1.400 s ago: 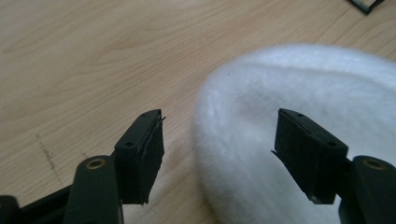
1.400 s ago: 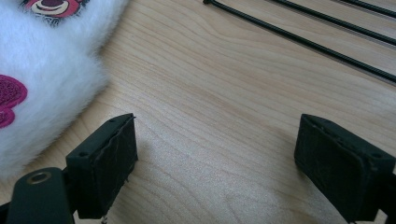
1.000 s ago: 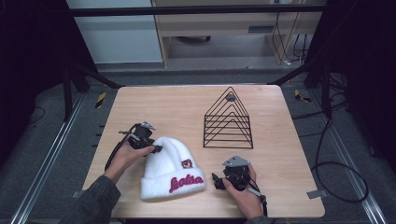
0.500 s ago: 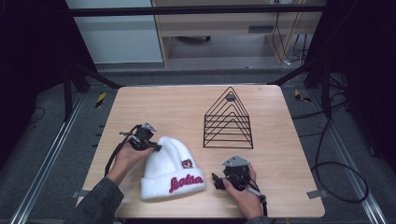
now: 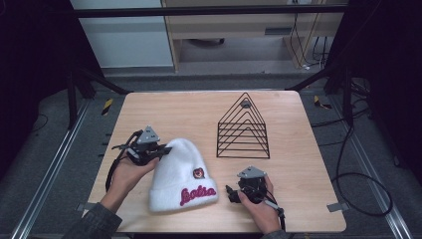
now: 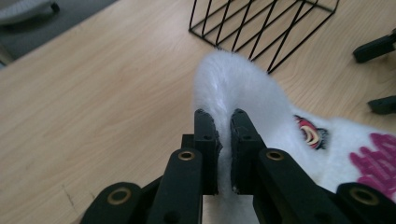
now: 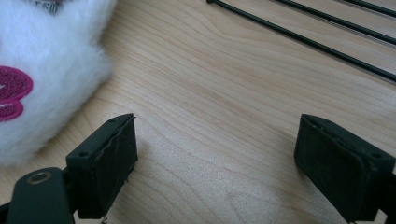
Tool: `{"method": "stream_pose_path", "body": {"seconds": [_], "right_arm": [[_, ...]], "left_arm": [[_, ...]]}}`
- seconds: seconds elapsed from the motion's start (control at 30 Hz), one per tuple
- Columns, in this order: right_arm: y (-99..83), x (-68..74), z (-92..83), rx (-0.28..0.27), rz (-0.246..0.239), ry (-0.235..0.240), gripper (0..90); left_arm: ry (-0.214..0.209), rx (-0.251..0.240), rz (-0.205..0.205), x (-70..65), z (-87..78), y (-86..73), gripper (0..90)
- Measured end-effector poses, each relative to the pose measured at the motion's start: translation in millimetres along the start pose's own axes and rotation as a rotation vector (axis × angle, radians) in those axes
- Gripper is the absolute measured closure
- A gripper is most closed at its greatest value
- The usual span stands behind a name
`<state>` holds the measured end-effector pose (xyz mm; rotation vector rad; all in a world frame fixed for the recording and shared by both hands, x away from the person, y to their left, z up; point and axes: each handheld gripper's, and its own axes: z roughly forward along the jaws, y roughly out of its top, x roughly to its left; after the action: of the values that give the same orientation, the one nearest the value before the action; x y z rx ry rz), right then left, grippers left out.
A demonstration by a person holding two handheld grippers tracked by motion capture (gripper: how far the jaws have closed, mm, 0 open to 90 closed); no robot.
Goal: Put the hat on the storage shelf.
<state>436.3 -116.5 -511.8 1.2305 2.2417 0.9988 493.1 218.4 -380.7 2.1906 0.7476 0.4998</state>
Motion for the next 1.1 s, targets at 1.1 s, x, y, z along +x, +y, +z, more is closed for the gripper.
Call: {"method": "stream_pose_path", "body": {"seconds": [1.1], "right_arm": [[63.8,15.1,-55.7,-0.194,-0.119,0.075,20.0]], "left_arm": [[0.037,-0.217,0.1,12.9,-77.7,80.9,83.7]]}}
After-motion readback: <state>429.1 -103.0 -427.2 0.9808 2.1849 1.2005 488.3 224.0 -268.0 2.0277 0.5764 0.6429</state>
